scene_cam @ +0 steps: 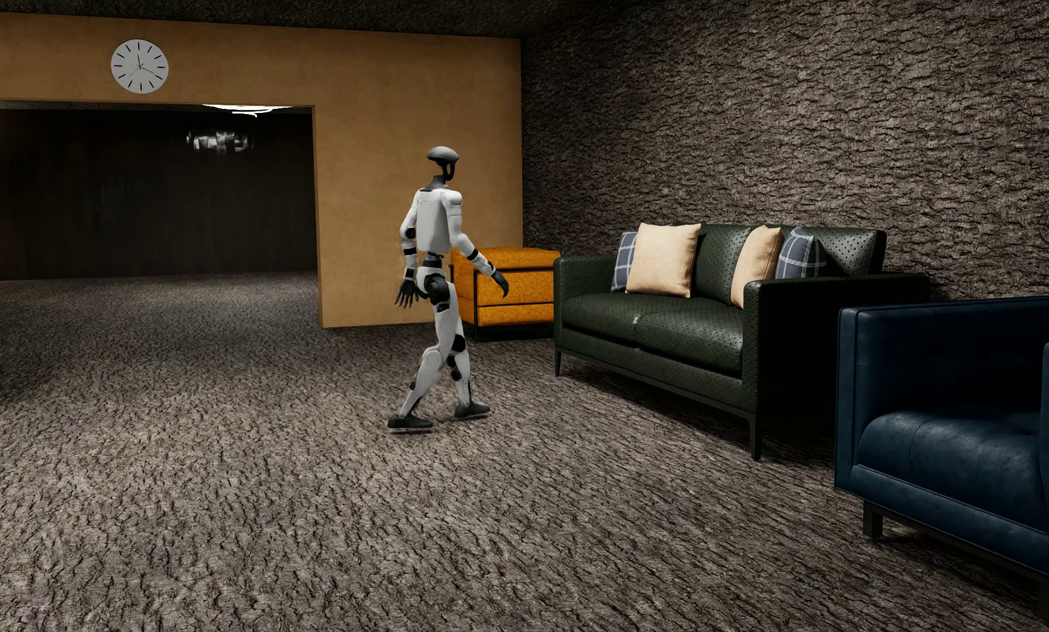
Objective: Approach the sofa
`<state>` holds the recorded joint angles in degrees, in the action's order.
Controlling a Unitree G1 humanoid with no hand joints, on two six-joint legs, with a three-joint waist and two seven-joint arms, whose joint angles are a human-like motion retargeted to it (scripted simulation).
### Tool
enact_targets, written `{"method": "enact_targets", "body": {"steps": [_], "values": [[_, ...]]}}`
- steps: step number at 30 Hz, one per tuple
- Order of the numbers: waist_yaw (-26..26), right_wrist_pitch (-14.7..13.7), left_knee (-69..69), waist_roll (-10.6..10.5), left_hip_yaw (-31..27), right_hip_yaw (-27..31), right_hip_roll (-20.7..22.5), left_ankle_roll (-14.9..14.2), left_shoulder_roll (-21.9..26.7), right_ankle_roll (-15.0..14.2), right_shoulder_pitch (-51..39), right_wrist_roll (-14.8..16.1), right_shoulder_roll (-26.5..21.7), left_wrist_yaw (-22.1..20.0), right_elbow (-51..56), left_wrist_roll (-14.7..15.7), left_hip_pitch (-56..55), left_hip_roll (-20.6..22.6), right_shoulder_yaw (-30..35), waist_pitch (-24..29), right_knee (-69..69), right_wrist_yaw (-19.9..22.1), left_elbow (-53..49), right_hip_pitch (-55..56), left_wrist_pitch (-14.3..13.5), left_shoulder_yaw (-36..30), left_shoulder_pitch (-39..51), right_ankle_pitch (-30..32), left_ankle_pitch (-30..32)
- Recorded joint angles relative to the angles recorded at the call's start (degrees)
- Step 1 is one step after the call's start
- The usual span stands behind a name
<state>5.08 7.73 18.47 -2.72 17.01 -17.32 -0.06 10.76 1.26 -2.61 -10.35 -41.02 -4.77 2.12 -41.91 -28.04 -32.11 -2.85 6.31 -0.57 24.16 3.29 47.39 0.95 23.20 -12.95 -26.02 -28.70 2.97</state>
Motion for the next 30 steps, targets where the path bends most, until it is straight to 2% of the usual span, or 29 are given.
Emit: {"method": "enact_targets", "body": {"steps": [1,2,3,4,5,6,7,8,9,10,12,13,14,15,16,17,19,20,21,22,23,24,25,26,27,28,30], "values": [[0.15,-1.05,1.99,0.57,0.46,1.33,-1.71,-0.59,-0.29,-1.33,1.30,1.20,0.37,3.12,1.61,-2.16,0.89,0.23,-0.05,0.11,5.85,0.99,2.49,1.15,0.13,-2.40,2.58,2.15,-2.67],[0.09,-1.22,5.50,1.23,0.05,2.36,-3.67,-1.60,0.24,-2.79,3.99,3.01,1.46,5.10,2.53,-4.71,1.56,0.37,-1.19,0.42,14.43,2.06,5.05,3.50,1.25,-4.69,5.74,7.92,-5.74],[-0.29,-0.81,8.34,1.69,0.39,5.03,-5.10,-2.06,1.03,-5.43,6.27,3.71,2.13,7.17,2.39,-7.32,2.55,0.15,-1.37,0.72,24.41,1.97,6.19,7.55,1.91,-6.98,8.66,16.32,-8.56],[-1.04,0.03,9.32,2.00,1.65,8.75,-5.72,-2.19,2.04,-4.76,7.19,2.79,1.64,7.65,1.45,-9.59,4.39,-0.14,-0.07,0.93,34.70,-1.18,5.42,12.60,1.54,-8.46,11.15,22.39,-10.83],[-1.93,0.88,9.66,2.39,2.86,12.10,-6.63,-2.50,2.99,-4.01,7.31,0.67,0.11,6.41,0.37,-10.72,6.64,0.19,1.34,1.17,43.89,-5.33,3.58,17.63,0.41,-8.63,13.36,25.34,-12.81],[-2.82,1.64,10.23,3.01,3.21,13.31,-8.66,-3.00,4.18,-3.31,7.99,-0.59,-1.01,2.58,-0.32,-10.89,8.83,0.88,0.82,1.41,50.40,-6.69,2.06,21.76,-0.30,-7.62,15.95,24.03,-14.76],[-3.74,2.61,10.84,3.67,2.97,13.67,-10.68,-3.57,5.34,-1.68,9.57,-0.48,-1.26,-2.28,-1.08,-10.02,11.00,1.77,-2.04,1.60,53.75,-4.69,1.46,25.40,-1.20,-6.15,19.06,22.83,-16.58],[-4.64,4.00,10.69,4.17,2.25,13.54,-11.92,-4.09,6.82,-0.90,11.78,1.11,-0.67,-6.02,-1.62,-9.43,13.30,2.60,-6.25,1.72,53.56,-1.39,1.81,28.41,-1.17,-5.43,22.80,22.80,-17.95],[-5.42,5.10,10.24,4.52,1.36,13.29,-12.22,-4.53,8.65,-1.58,14.17,3.59,0.06,-7.25,-1.79,-9.21,15.48,3.40,-10.45,1.77,50.32,1.57,2.76,30.83,-0.87,-5.25,27.08,21.03,-19.14],[-6.10,5.86,9.37,4.79,0.42,12.52,-12.82,-5.02,10.33,-3.05,16.30,5.51,-0.05,-6.87,-1.87,-9.91,17.63,4.24,-13.29,1.74,44.63,2.84,3.18,32.59,-0.67,-6.11,31.45,19.37,-20.20],[-7.28,6.46,8.05,5.33,-2.30,8.01,-14.30,-6.54,12.97,-1.14,20.65,5.42,-2.34,-6.14,-2.55,-10.37,21.13,5.74,-14.54,1.38,25.93,1.35,1.19,32.80,-1.88,-6.94,38.74,19.13,-22.58],[-7.74,6.60,7.18,5.49,-3.91,5.93,-14.01,-7.05,13.74,0.00,22.93,5.22,-3.22,-7.01,-2.69,-9.96,22.59,6.35,-14.99,1.08,13.96,0.28,-0.74,31.80,-3.04,-6.91,41.51,21.36,-23.49],[-8.01,7.18,6.26,5.61,-5.56,4.45,-13.48,-7.51,14.19,-1.25,25.22,5.27,-3.59,-8.13,-2.90,-9.22,23.87,6.91,-15.98,0.69,2.30,-0.05,-2.78,30.24,-4.88,-7.08,43.79,24.39,-24.38],[-8.16,8.04,5.66,5.69,-7.31,3.85,-12.96,-8.04,14.54,-0.26,27.45,5.40,-3.18,-9.27,-3.45,-8.52,25.16,7.08,-16.99,0.34,-5.40,0.18,-4.53,28.31,-6.18,-7.44,45.45,27.98,-25.33],[-8.11,8.34,6.37,5.69,-8.80,2.20,-13.20,-8.79,14.82,3.37,29.39,5.57,-2.27,-10.01,-4.31,-8.12,25.93,6.74,-17.58,0.16,-5.54,0.12,-6.19,27.09,-7.25,-8.10,46.51,28.22,-26.31],[-8.07,9.12,8.79,5.41,-9.81,0.84,-13.18,-9.42,14.76,4.56,30.47,5.03,-1.40,-10.57,-5.88,-7.50,25.91,5.70,-17.28,0.30,-3.65,-0.27,-7.97,26.33,-7.72,-7.86,46.62,26.50,-27.16],[-8.05,10.91,17.13,4.07,-9.74,-0.33,-12.79,-10.39,12.37,3.82,30.21,2.11,-0.87,-13.18,-8.91,-5.01,24.06,3.04,-14.94,0.95,0.82,-3.37,-12.13,25.37,-8.05,-4.41,42.29,22.34,-24.59],[-7.96,10.99,22.70,3.46,-10.79,-1.31,-12.44,-10.92,10.96,3.91,29.74,0.79,-0.48,-13.96,-9.04,-4.61,21.60,1.92,-13.82,1.29,1.73,-5.77,-13.40,24.54,-8.13,-3.83,39.46,20.79,-20.66],[-7.90,10.29,29.27,2.85,-12.70,-2.67,-11.75,-13.08,10.16,4.15,29.27,0.16,0.31,-13.03,-7.99,-4.63,18.12,0.73,-13.47,1.62,1.71,-7.05,-13.86,23.34,-8.50,-4.68,36.97,19.50,-15.76],[-7.95,9.30,36.24,2.20,-14.57,-4.10,-10.97,-16.50,10.59,4.36,28.66,0.22,1.32,-9.74,-6.27,-6.79,14.22,-0.37,-13.88,1.95,1.12,-7.00,-13.14,21.99,-8.74,-7.39,35.07,18.37,-11.57],[-8.15,7.95,43.06,1.38,-15.40,-5.37,-10.18,-18.69,11.25,4.49,27.71,0.81,2.31,-5.59,-4.15,-9.72,10.32,-2.03,-14.89,2.34,0.49,-5.33,-11.61,20.58,-9.18,-10.20,33.58,17.48,-9.68],[-8.36,6.68,47.85,0.47,-14.26,-6.11,-9.46,-18.89,11.02,4.42,26.32,1.40,3.06,-2.02,-2.23,-10.88,7.02,-5.12,-15.88,2.77,0.36,-2.81,-8.84,19.69,-8.17,-11.03,31.94,16.68,-10.67],[-8.39,5.64,50.28,-0.44,-11.37,-6.16,-8.67,-15.96,9.80,4.25,24.57,1.57,3.37,-1.58,-0.65,-9.67,4.76,-9.19,-16.45,3.15,0.16,-0.24,-5.12,19.00,-5.49,-9.71,30.14,16.10,-12.54],[-8.19,5.80,50.29,-1.26,-7.89,-5.74,-7.75,-13.65,8.57,4.02,21.79,1.92,3.59,-2.80,1.17,-7.38,3.46,-13.01,-16.76,3.48,-0.43,1.31,-1.09,18.35,-2.54,-7.91,28.13,15.80,-13.89],[-7.84,4.55,48.32,-1.95,-4.84,-5.08,-6.76,-11.43,8.15,3.75,20.18,2.46,3.64,-2.87,2.49,-5.88,2.74,-15.61,-16.94,3.73,-1.15,2.51,4.09,17.71,0.48,-7.66,27.10,15.60,-15.22],[-7.41,2.77,44.78,-2.55,-2.90,-4.35,-5.83,-10.18,8.12,3.43,18.36,2.81,3.77,-0.38,3.16,-6.23,2.20,-16.68,-17.12,3.94,-1.83,3.24,8.73,17.17,2.29,-10.10,25.84,15.39,-16.77],[-6.68,-0.46,32.40,-3.48,-3.42,-2.92,-4.82,-10.81,9.90,2.52,15.49,3.34,3.74,6.33,5.83,-5.74,1.68,-14.14,-16.81,4.13,-2.53,3.48,11.72,16.49,2.61,-13.05,23.04,14.66,-18.54]]}}
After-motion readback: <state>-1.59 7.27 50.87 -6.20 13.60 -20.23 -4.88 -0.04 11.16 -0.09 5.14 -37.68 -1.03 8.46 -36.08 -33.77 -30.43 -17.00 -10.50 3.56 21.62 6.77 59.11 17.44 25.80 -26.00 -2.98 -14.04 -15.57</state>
